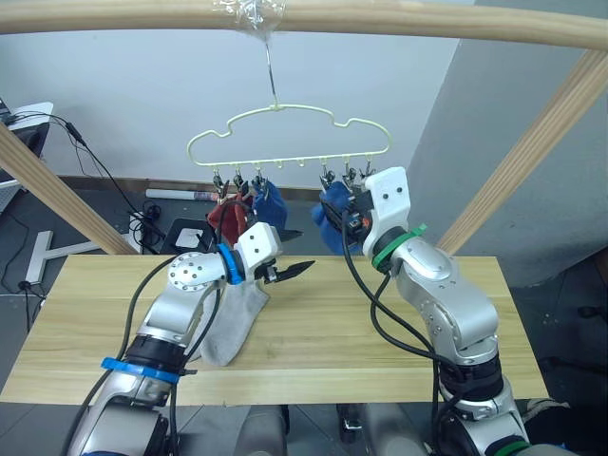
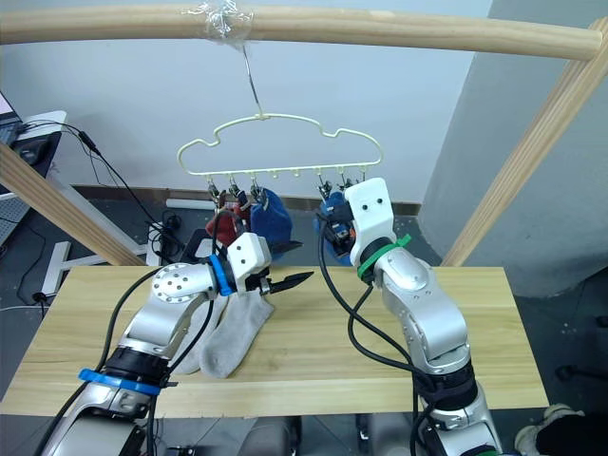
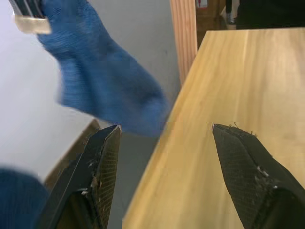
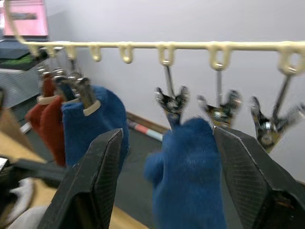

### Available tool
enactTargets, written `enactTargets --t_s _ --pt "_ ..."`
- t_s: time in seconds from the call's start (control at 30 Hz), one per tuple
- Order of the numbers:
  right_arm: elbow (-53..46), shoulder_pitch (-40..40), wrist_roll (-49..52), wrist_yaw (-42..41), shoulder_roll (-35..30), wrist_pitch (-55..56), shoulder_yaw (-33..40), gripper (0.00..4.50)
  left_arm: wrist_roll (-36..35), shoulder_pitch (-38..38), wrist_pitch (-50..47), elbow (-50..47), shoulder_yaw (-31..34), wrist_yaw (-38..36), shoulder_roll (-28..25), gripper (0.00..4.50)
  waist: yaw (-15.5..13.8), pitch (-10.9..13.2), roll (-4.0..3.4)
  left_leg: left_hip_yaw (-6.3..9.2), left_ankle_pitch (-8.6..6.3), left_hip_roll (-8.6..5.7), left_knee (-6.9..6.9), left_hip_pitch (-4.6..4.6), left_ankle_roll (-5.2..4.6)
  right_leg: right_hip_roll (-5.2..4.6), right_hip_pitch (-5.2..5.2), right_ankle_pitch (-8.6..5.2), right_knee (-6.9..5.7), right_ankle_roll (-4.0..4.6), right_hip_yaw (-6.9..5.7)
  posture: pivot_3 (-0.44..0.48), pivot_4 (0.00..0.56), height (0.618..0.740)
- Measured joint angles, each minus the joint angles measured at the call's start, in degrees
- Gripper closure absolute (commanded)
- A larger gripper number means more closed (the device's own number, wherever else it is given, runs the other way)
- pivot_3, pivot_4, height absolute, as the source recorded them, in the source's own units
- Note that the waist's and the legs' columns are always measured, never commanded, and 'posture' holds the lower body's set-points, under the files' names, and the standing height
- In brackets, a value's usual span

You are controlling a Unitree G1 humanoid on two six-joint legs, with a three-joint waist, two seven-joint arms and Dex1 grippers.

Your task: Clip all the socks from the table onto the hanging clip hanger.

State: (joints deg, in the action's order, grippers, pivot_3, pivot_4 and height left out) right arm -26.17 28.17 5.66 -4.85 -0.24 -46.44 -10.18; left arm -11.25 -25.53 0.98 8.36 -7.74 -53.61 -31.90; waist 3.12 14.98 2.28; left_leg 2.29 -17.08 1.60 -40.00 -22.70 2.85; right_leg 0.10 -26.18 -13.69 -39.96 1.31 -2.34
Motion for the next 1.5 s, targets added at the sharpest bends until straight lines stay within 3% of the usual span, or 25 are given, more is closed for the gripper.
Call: enactTargets --t_s 0.1,0.5,0.6,0.67,1.2,1.3,1.5 --pt "1.3 0.6 -1.2 2.2 1.5 0.7 0.0 3.22 -0.5 -0.4 -3.0 -1.2 1.3 0.5 0.1 1.3 0.0 0.0 0.0 -0.03 0.0 -0.02 -0.02 0.0 0.0 -0.01 0.01 -0.01 0.02 -0.02 0.04 -0.064 0.243 0.692" --pt "7.8 3.3 -3.1 4.8 2.9 2.1 0.1 3.22 -4.4 -2.6 -11.1 -5.5 3.7 1.3 0.6 1.3 -0.2 0.0 0.0 -0.04 0.0 -0.02 0.0 -0.03 -0.01 -0.01 0.0 0.0 0.04 0.01 0.05 -0.053 0.235 0.692" --pt "9.2 4.1 -3.4 5.2 3.5 3.0 0.5 2.68 -4.3 -2.9 -10.9 -5.5 3.7 1.7 0.6 1.3 -0.2 0.0 0.0 -0.03 0.0 -0.01 0.0 -0.02 -0.01 0.0 0.0 0.01 0.03 0.01 0.04 -0.053 0.235 0.692" --pt "10.3 4.6 -3.8 5.6 3.6 3.8 0.9 2.06 -4.3 -3.4 -10.8 -5.5 3.7 1.7 0.6 1.3 -0.3 0.0 0.0 -0.03 0.0 -0.02 0.0 -0.02 -0.01 0.0 0.0 0.0 0.03 0.01 0.04 -0.053 0.234 0.692" --pt "18.1 8.6 -5.7 6.2 3.7 9.9 1.2 2.06 -5.4 -4.6 -12.3 -5.4 5.2 2.3 0.9 1.3 -0.3 0.0 0.0 -0.06 0.0 -0.02 0.0 -0.03 -0.01 -0.01 -0.01 0.06 0.04 0.1 0.05 -0.048 0.237 0.692" --pt "18.8 9.0 -6.1 6.2 3.7 10.9 1.3 2.63 -5.4 -4.7 -13.2 -5.5 5.3 2.7 1.3 1.3 -0.3 0.0 0.0 -0.05 0.0 -0.02 0.01 -0.05 -0.01 -0.01 -0.01 0.13 0.05 0.22 0.05 -0.045 0.239 0.692" --pt "19.9 9.2 -6.6 6.2 4.0 11.5 1.6 2.63 -5.5 -4.9 -14.1 -6.0 5.3 3.0 1.7 1.3 -0.3 0.0 0.0 -0.05 0.0 -0.02 0.0 -0.05 -0.01 -0.01 -0.01 0.13 0.04 0.22 0.05 -0.044 0.241 0.692"
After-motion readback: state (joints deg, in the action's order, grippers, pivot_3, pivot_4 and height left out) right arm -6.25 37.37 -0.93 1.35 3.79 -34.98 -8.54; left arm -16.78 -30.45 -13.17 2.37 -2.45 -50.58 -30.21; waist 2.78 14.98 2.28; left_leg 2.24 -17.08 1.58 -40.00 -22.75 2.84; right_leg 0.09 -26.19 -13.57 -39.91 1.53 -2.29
